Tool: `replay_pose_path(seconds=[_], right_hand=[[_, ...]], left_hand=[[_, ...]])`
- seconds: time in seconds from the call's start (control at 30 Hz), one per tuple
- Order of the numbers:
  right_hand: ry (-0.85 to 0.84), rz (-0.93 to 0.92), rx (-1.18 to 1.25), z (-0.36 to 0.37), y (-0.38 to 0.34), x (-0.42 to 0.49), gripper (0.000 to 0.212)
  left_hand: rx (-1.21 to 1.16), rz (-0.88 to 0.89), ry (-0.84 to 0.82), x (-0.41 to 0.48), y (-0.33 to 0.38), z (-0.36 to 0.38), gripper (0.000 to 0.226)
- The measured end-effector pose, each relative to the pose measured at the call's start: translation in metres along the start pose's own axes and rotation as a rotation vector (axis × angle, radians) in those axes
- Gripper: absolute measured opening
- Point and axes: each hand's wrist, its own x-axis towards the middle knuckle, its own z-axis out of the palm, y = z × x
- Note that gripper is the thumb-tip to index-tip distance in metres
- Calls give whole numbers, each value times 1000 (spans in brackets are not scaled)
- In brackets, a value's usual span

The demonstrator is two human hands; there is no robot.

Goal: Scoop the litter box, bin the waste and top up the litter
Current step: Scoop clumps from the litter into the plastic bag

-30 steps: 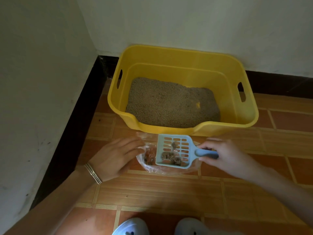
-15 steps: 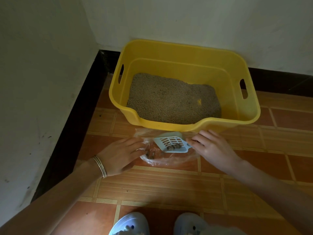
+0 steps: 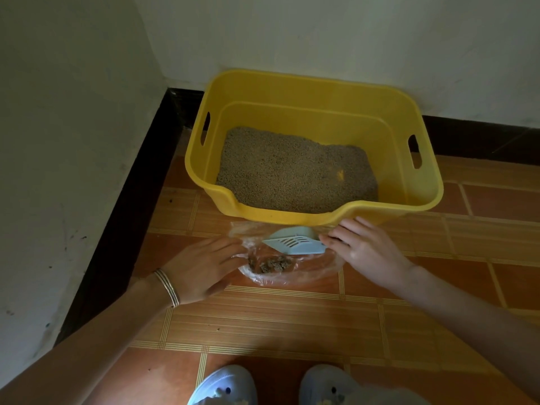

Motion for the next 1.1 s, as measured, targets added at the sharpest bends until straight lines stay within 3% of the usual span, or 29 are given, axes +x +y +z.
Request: replay_pose_path(seconds=[0.23,0.47,0.67,0.83,0.93,1.1], right_hand=[[2,89,120,-25,10,4,30],[109,475,487,-56,43,24,35],[-312,711,461,-28,90,56,33],[-701,676,231,1,115,69,21],[-758,650,293,17,119,72,20],[-691,659,524,45,118,93,29]], left_hand=[[-46,-3,119,5,-5,-20,42],[-50,-107,289,18,-33,-67,42],[-10,-301,126,24,-68,-69,53],[-16,-302,128,33,-77,-65,52],[-51,-316,160,37,-75,-59,51],[-113,-323,232,38,-75,-54,48]])
